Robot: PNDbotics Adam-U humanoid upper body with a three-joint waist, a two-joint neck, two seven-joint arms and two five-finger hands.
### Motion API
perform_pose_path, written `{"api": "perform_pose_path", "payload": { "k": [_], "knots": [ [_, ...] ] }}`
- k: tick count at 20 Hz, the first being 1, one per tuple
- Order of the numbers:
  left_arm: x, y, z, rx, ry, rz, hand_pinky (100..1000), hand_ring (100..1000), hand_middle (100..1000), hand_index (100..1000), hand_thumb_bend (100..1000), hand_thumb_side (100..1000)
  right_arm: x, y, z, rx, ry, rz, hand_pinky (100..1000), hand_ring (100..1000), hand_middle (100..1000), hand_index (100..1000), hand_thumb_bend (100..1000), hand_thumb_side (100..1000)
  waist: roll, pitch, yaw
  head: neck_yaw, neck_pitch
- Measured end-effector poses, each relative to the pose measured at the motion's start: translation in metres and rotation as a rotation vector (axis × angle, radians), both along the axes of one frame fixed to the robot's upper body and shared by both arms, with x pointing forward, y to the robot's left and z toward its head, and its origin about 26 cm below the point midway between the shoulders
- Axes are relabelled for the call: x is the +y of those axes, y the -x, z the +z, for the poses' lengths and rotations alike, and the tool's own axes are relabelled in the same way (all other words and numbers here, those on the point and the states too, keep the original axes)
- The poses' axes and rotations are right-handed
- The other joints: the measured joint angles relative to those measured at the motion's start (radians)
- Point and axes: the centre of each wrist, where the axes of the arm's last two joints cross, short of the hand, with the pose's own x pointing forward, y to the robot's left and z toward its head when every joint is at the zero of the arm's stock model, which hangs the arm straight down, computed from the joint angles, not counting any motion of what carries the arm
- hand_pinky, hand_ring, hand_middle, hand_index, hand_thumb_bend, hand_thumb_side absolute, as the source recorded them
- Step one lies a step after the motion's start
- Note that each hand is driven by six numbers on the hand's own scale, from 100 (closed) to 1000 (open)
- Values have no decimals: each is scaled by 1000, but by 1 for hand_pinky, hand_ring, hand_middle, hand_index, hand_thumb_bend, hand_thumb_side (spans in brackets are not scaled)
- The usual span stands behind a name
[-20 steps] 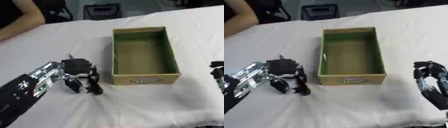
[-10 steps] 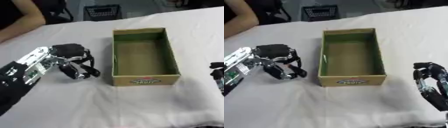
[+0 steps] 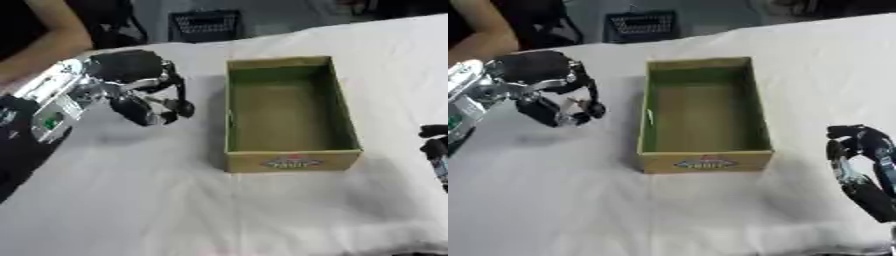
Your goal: Pick up objects on the table and place them in the box.
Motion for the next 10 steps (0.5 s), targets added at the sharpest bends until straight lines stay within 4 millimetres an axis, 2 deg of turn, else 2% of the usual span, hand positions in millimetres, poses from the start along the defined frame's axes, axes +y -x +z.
{"api": "perform_pose_path", "payload": {
  "k": [10],
  "knots": [
    [24,-13,53,-195,270,165,100,128,174,270,100,208,-2,0,-1,3,-2,-8,510,583,663,783,210,785,-4,-1,5,-8,-9]
  ]
}}
